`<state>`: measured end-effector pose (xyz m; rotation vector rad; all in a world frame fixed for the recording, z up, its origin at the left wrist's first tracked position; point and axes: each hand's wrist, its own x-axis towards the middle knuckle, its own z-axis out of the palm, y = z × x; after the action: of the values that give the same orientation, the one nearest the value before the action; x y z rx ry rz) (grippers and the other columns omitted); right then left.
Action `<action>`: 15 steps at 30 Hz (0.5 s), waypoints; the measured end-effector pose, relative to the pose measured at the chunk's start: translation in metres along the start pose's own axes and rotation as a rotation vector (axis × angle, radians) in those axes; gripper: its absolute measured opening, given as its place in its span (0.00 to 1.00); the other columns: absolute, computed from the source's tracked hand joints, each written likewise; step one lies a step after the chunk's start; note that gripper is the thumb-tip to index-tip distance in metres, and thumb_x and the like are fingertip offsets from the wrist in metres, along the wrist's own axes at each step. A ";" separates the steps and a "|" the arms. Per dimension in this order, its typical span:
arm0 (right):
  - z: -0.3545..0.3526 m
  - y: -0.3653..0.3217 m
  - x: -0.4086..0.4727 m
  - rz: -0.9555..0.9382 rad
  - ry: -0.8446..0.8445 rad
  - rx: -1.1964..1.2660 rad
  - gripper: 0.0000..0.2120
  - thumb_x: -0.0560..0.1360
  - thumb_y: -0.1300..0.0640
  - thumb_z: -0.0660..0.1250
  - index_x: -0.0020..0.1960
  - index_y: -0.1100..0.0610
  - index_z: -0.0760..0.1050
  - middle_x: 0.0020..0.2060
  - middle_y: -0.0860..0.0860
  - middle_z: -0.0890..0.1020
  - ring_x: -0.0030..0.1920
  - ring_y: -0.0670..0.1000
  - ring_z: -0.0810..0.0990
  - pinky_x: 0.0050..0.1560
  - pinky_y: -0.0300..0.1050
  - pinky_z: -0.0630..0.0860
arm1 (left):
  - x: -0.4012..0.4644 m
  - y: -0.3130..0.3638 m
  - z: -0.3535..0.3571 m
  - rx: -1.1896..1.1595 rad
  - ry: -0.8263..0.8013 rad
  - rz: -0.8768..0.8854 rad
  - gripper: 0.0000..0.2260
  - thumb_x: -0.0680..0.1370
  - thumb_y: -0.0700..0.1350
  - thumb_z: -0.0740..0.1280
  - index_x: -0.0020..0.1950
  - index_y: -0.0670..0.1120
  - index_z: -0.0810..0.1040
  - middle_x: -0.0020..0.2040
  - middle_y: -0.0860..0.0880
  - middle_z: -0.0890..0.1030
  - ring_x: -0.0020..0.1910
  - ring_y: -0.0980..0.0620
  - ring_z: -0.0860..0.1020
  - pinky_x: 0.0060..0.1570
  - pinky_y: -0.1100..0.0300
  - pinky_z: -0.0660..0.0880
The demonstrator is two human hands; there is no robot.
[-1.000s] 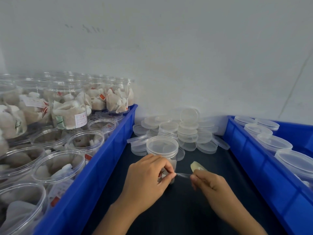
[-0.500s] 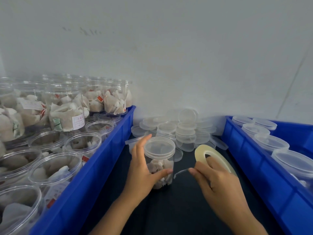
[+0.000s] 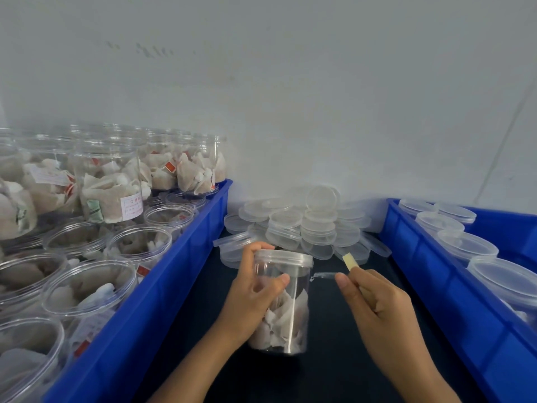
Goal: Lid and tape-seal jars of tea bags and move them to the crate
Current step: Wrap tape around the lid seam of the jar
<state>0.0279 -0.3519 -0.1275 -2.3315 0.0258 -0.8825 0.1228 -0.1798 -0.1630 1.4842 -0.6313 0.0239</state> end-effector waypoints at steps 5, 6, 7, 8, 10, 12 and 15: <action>0.008 -0.007 0.005 0.072 -0.099 0.164 0.31 0.70 0.35 0.57 0.40 0.65 0.75 0.24 0.48 0.66 0.27 0.43 0.63 0.30 0.36 0.65 | -0.001 0.008 0.000 0.015 0.031 0.097 0.16 0.70 0.48 0.71 0.56 0.56 0.74 0.57 0.65 0.76 0.59 0.65 0.75 0.54 0.69 0.73; 0.008 -0.010 0.006 0.074 -0.117 0.190 0.32 0.71 0.35 0.57 0.41 0.66 0.75 0.25 0.50 0.65 0.28 0.43 0.63 0.30 0.36 0.65 | -0.001 0.009 0.000 0.013 0.020 0.115 0.15 0.70 0.48 0.71 0.55 0.56 0.75 0.58 0.62 0.76 0.60 0.59 0.76 0.56 0.65 0.74; 0.009 -0.012 0.008 0.068 -0.139 0.205 0.32 0.71 0.35 0.57 0.42 0.66 0.75 0.26 0.53 0.65 0.28 0.44 0.62 0.31 0.36 0.64 | -0.002 0.010 0.000 0.015 0.009 0.133 0.14 0.71 0.49 0.72 0.55 0.57 0.75 0.57 0.57 0.77 0.58 0.54 0.77 0.56 0.58 0.76; 0.009 -0.014 0.010 0.059 -0.162 0.209 0.32 0.72 0.35 0.57 0.43 0.67 0.76 0.26 0.56 0.66 0.29 0.45 0.62 0.30 0.38 0.64 | -0.003 0.011 0.000 0.022 0.003 0.147 0.14 0.71 0.51 0.72 0.55 0.58 0.76 0.56 0.53 0.77 0.56 0.50 0.78 0.55 0.52 0.77; 0.010 -0.016 0.014 0.049 -0.203 0.185 0.32 0.72 0.35 0.57 0.45 0.65 0.77 0.28 0.58 0.69 0.29 0.46 0.63 0.30 0.40 0.63 | -0.005 0.013 0.001 0.030 0.004 0.158 0.13 0.70 0.54 0.70 0.54 0.60 0.76 0.55 0.52 0.76 0.54 0.48 0.77 0.54 0.47 0.75; 0.009 -0.018 0.018 0.058 -0.229 0.166 0.31 0.72 0.35 0.56 0.45 0.64 0.77 0.29 0.57 0.71 0.29 0.48 0.65 0.31 0.43 0.66 | -0.005 0.014 0.002 0.059 0.009 0.182 0.11 0.70 0.55 0.69 0.52 0.60 0.76 0.55 0.55 0.75 0.56 0.50 0.75 0.56 0.47 0.73; 0.009 -0.018 0.022 0.085 -0.253 0.160 0.29 0.74 0.36 0.57 0.44 0.64 0.77 0.35 0.62 0.78 0.33 0.57 0.72 0.40 0.52 0.73 | -0.004 0.014 0.002 0.096 0.010 0.199 0.09 0.71 0.56 0.68 0.47 0.54 0.76 0.55 0.58 0.73 0.63 0.55 0.72 0.63 0.59 0.68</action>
<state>0.0470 -0.3378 -0.1095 -2.2566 -0.0500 -0.5239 0.1130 -0.1790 -0.1516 1.5069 -0.7767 0.2183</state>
